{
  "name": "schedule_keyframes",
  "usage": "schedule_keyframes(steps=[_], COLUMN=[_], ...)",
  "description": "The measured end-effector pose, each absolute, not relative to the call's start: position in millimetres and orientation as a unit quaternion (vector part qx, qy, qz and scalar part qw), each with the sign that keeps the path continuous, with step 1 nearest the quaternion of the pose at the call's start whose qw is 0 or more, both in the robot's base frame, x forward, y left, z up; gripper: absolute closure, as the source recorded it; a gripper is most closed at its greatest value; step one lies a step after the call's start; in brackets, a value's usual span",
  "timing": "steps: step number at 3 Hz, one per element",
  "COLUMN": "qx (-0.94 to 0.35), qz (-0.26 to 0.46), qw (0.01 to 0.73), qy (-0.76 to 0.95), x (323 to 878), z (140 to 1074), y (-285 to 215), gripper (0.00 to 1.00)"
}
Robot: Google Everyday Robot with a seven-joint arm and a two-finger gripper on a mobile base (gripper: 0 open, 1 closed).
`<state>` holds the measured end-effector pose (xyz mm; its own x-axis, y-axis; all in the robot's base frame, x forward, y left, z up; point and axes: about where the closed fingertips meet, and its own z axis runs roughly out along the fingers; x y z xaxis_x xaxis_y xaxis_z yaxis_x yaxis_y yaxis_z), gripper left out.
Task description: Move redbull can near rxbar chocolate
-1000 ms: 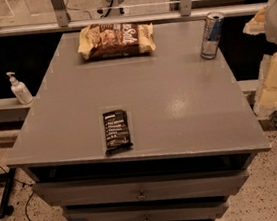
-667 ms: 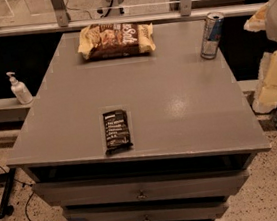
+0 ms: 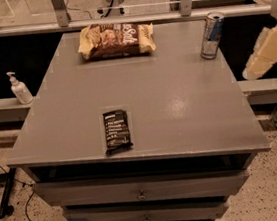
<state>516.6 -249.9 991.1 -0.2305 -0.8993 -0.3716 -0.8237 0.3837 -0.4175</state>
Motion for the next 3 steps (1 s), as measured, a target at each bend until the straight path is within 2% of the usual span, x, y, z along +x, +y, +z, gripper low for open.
schedule_keyframes(steps=[2,3], qx=[-0.455,-0.397], qz=[-0.05,-0.01], qw=[0.395,0.441], qy=[0.796,0.805], x=[628,673], z=[980,968], y=[-290,-304], gripper=[0.0,0.0])
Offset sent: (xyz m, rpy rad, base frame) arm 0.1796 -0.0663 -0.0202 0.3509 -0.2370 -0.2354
